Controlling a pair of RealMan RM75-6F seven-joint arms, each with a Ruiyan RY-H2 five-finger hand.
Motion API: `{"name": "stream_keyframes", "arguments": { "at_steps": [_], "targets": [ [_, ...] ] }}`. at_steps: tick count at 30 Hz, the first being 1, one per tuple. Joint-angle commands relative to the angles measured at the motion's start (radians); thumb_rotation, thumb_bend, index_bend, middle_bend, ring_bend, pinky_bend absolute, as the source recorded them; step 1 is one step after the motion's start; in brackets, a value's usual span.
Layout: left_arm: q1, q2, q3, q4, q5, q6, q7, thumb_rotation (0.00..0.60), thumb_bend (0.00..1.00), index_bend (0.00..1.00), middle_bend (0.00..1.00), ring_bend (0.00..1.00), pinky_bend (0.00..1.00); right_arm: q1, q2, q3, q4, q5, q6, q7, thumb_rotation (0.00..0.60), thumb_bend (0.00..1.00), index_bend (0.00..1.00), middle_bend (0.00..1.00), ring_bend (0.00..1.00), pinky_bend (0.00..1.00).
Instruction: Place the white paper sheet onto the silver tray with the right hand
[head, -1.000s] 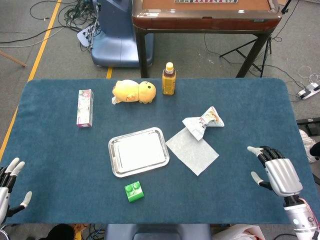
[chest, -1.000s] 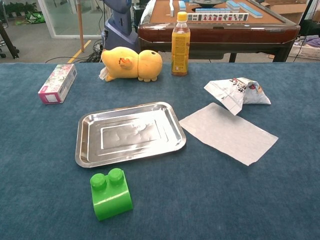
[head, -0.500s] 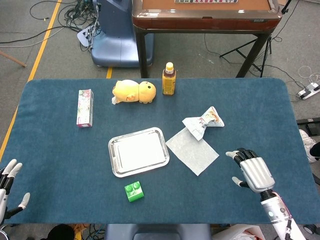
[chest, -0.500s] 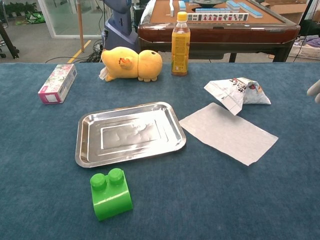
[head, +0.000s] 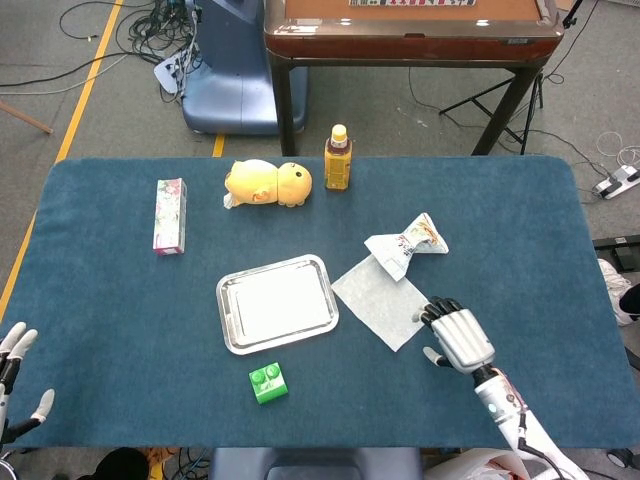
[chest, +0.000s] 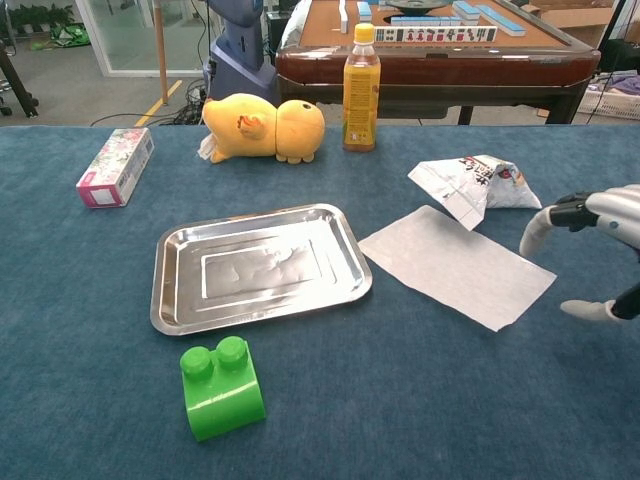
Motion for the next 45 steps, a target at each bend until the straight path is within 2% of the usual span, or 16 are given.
{"name": "stream_keyframes", "arguments": {
  "at_steps": [1,7,15,33,42,45],
  "targets": [
    [0.002,0.001,0.001,0.001,-0.001,0.002,-0.002,0.600,0.34,0.07,0.02,0.04,0.00,0.022,-0.041,0.003,0.034,0.010,-0.021,0.004,0.600,0.25,0.37,0.31,0.17,0.26],
    [0.007,0.002,0.002,0.005,0.001,0.007,-0.007,0.600,0.34,0.07,0.02,0.04,0.00,0.040,-0.102,0.005,0.087,0.022,-0.028,0.005,0.600,0.19,0.37,0.31,0.17,0.26],
    [0.013,0.001,0.004,0.010,0.002,0.009,-0.014,0.600,0.34,0.07,0.02,0.04,0.00,0.050,-0.137,-0.009,0.126,0.027,-0.032,0.014,0.600,0.16,0.37,0.32,0.17,0.26],
    [0.014,0.002,0.000,0.009,0.006,0.013,-0.015,0.600,0.33,0.07,0.02,0.04,0.00,0.097,-0.253,0.010,0.239,0.050,-0.046,0.024,0.600,0.16,0.37,0.32,0.17,0.26],
    [0.018,0.003,0.001,0.012,0.000,0.012,-0.019,0.600,0.33,0.07,0.02,0.04,0.00,0.099,-0.261,-0.006,0.254,0.050,-0.045,0.044,0.600,0.16,0.37,0.32,0.17,0.26],
    [0.015,0.002,0.001,0.012,0.004,0.007,-0.017,0.600,0.33,0.07,0.02,0.04,0.00,0.105,-0.269,-0.003,0.267,0.051,-0.045,0.050,0.600,0.22,0.38,0.32,0.17,0.26]
  ]
}}
